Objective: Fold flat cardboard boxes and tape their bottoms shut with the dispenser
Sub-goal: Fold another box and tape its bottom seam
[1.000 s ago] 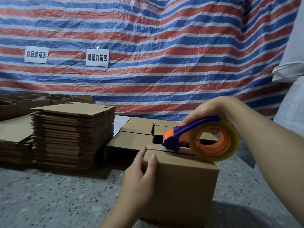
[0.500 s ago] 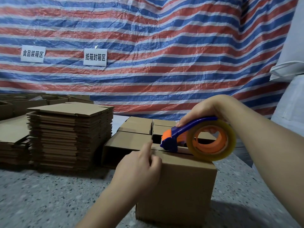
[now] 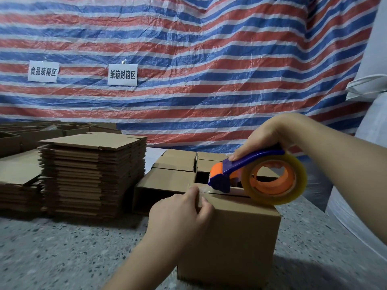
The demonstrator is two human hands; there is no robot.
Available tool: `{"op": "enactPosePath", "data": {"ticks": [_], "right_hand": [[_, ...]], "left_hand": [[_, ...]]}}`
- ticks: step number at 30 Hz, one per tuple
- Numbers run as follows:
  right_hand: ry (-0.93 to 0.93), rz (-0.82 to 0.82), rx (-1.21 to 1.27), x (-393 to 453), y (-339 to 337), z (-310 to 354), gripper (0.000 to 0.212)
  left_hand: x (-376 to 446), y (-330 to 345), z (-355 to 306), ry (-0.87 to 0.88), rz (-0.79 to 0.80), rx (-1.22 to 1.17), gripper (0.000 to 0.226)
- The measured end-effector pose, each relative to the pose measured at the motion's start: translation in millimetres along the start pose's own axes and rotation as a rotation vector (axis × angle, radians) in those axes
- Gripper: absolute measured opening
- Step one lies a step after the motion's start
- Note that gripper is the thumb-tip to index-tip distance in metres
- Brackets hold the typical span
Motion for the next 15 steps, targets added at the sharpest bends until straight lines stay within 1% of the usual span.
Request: {"op": "enactPosePath", "data": {"ticks": [5, 10, 15], "right_hand": [[0.004, 0.026, 0.013, 2.9, -2.1, -19.0, 0.080], [0.060, 0.037, 0.033, -2.6, -1.6, -63.5, 0.084], [0.052, 0.092, -0.019, 3.8, 17.5, -76.1, 0.105]], "left_hand": [[1.6, 0.7, -2.9, 0.016, 0.036, 0.037, 0.041], [1.1, -1.0, -2.4, 0.015, 0.023, 0.070, 0.040], [1.6, 2.2, -1.9, -0.005, 0.064, 0.065, 0.038]]}}
Point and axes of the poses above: each hand's wrist, its own x-axis towards the middle knuckle, its own y-axis out of the palm, z = x × y, the point moved 9 cm from there along x, towards the middle knuckle, and after that the axes turned 11 degrees about -x, right-handed, at the moved point
